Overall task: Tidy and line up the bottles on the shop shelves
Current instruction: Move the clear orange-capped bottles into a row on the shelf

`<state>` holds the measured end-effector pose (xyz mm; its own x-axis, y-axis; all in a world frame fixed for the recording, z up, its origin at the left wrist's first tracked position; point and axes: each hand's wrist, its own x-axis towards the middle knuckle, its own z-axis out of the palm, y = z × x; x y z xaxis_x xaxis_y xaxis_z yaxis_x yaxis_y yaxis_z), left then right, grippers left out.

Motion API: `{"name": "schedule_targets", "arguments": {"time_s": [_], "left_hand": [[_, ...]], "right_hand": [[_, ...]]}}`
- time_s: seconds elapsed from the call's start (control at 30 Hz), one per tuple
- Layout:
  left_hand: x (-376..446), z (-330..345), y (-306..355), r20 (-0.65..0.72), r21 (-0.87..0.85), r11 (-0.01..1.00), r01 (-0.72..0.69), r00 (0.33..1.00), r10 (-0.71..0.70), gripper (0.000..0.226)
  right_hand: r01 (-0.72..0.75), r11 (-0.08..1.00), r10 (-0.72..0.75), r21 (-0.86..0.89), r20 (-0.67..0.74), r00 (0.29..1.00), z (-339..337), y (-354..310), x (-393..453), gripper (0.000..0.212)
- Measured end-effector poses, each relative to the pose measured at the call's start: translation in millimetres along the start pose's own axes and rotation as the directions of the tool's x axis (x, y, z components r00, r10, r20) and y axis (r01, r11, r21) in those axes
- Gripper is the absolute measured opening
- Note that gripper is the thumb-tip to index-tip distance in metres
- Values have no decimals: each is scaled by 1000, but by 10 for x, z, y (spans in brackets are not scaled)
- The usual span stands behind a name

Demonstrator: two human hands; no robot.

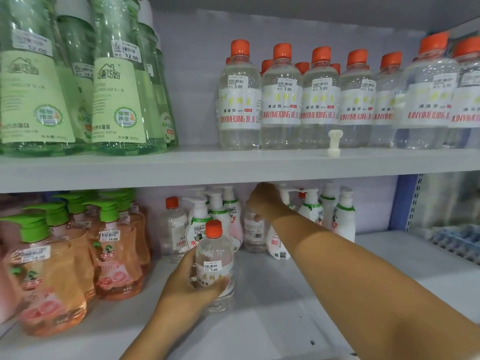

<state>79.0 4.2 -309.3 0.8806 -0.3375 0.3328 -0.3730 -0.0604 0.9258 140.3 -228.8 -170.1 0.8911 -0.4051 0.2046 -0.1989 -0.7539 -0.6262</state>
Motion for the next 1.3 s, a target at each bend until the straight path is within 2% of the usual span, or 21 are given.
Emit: {"name": "schedule_targets", "arguments": {"time_s": [0.07,0.17,0.3,0.43,0.6,0.7,0.77,0.87,0.97,1.03,1.17,1.3], "left_hand": [[-19,-27,1,9,0,1000,11,1000,-11,70],[-39,-80,-12,-8,2,1000,31,999,-31,72],[-40,-101,-30,-14,19,998,53,999,-53,76],[-30,-65,-35,-26,34,997,65,998,-64,75],[-73,31,50,17,58,997,46,999,-47,73],[-165,162,121,22,59,997,51,998,-52,69],[-240,285,167,37,66,996,55,998,-57,69],[-330,469,266,0,87,995,50,999,-50,75],[-481,656,396,-72,102,994,47,997,-40,71],[-692,767,577,-106,102,994,33,994,-22,71],[-1125,949,1324,-157,133,985,-108,979,129,72],[-1334,1164,2332,-171,158,948,-276,938,301,61]], "right_hand": [[-11,998,6,-65,-73,997,49,-8,-17,18],[33,984,-53,-172,-109,993,-2,-10,-147,3],[138,977,-162,-163,-144,976,-265,149,-474,14],[234,972,-236,-25,-87,968,-484,338,-847,18],[223,975,-223,-4,-6,975,-585,682,-1145,17],[238,971,-240,-30,-66,969,-619,887,-1268,31],[239,967,-235,92,-51,971,-607,1013,-1414,48],[140,940,-190,310,135,972,-528,1149,-1600,63],[131,906,-202,402,138,970,-576,1222,-1692,59],[155,885,-233,439,131,963,-741,1248,-1824,54],[259,823,-376,506,142,916,-1379,1250,-2231,53],[443,737,-530,510,30,847,-2260,1115,-2579,54]]}}
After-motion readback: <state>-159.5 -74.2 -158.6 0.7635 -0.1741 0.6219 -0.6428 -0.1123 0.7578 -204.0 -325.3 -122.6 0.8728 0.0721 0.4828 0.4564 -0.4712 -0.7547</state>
